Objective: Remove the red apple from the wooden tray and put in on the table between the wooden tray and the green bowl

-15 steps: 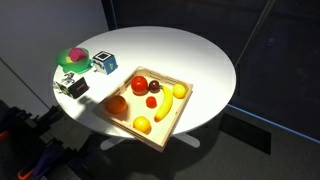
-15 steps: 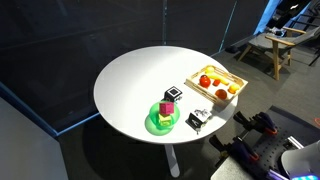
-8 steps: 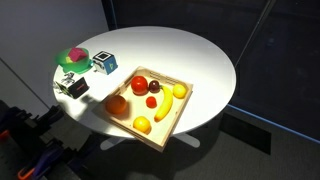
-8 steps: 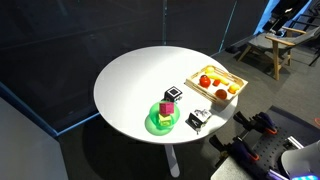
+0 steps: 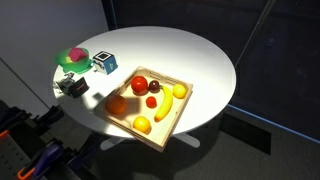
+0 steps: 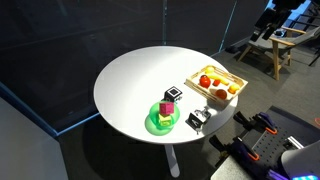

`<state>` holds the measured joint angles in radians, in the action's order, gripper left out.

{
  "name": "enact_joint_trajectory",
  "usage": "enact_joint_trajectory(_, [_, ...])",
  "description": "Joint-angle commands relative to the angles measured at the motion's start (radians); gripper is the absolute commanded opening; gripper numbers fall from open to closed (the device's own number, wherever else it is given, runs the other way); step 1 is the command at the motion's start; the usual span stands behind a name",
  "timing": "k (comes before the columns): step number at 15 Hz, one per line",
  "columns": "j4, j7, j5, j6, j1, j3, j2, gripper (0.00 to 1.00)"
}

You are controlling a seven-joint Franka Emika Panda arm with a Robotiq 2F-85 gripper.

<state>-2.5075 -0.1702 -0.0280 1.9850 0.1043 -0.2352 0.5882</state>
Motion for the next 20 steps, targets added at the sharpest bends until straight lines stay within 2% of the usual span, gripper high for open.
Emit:
enact_joint_trajectory(1, [0.039,0.045,0.038,0.009,0.042,0.025,-0.097,1.0])
enact_joint_trajectory(9, [0.023,0.035,0.082,0.04,0.078,0.016,-0.234,1.0])
enact_joint_trajectory(16, [0.012,0.053,0.154,0.167,0.093,0.018,-0.333,1.0])
enact_joint_trajectory(20, [0.006,0.048,0.143,0.259,0.096,0.01,-0.382,1.0])
